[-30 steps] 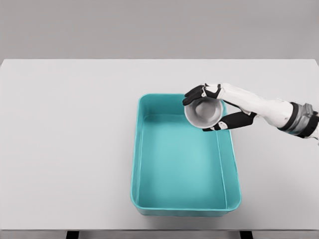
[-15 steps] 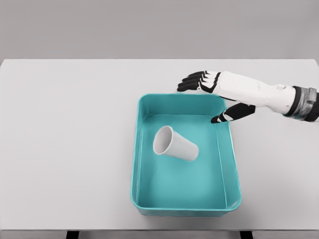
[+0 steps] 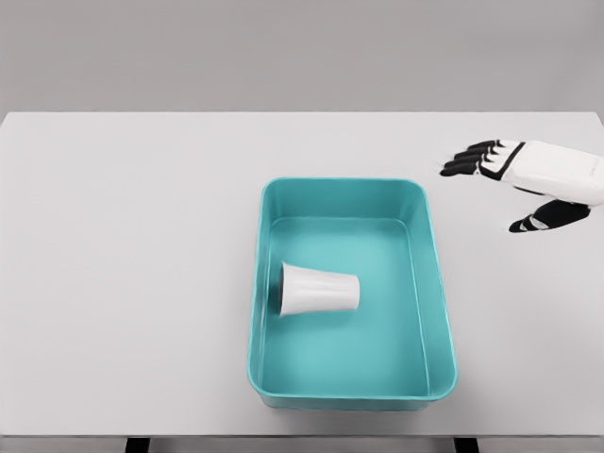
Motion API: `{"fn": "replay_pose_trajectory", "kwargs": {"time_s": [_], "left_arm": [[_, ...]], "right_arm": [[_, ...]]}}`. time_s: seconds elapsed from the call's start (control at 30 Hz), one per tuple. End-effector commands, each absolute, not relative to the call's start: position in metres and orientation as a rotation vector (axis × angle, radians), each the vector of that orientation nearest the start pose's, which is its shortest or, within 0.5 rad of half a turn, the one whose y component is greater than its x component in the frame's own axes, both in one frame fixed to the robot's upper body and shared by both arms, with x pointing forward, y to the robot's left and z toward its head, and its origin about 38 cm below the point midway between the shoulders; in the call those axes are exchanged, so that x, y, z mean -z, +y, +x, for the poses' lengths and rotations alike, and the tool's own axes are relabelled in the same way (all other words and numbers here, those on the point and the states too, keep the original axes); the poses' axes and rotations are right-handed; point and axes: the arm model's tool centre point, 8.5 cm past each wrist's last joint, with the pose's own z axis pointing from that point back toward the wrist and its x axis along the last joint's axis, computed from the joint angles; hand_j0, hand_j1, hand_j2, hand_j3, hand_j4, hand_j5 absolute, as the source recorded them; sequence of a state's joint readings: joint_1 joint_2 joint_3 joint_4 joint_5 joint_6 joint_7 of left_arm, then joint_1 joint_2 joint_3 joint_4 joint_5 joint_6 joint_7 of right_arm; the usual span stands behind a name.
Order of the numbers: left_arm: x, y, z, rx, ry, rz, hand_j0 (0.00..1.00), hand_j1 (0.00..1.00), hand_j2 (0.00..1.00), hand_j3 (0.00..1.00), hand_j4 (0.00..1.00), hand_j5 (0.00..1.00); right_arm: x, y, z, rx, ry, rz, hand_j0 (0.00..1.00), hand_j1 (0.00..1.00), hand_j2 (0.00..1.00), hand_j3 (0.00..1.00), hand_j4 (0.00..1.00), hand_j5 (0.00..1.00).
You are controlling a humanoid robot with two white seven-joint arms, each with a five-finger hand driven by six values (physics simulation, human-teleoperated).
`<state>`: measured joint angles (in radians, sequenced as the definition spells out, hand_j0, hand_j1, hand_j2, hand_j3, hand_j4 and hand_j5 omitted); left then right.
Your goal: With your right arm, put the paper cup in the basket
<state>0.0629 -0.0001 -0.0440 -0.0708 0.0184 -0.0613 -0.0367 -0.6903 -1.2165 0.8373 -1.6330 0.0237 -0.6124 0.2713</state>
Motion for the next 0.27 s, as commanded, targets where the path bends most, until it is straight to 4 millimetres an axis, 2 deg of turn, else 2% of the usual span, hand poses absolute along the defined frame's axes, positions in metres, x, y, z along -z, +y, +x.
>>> {"fn": "replay_pose_trajectory", "kwargs": {"time_s": [0.0,0.13,0.23], "left_arm": [[0.263,0.267,-0.01,0.03,-0.067,0.047,1.0,1.0,1.0,1.0,1.0,1.0],[0.263,0.267,-0.01,0.03,-0.067,0.047,1.0,1.0,1.0,1.0,1.0,1.0],[0.263,0.267,-0.015,0.028,-0.058,0.047,1.0,1.0,1.0,1.0,1.0,1.0]], "right_arm": [[-0.274,-0.372,0.377,-1.953,-1.507,-0.361,1.0,1.0,1.0,1.0,1.0,1.0],[-0.273,-0.381,0.376,-1.949,-1.478,-0.377,1.0,1.0,1.0,1.0,1.0,1.0],[-0.264,-0.383,0.373,-1.946,-1.456,-0.356,1.0,1.0,1.0,1.0,1.0,1.0]]}}
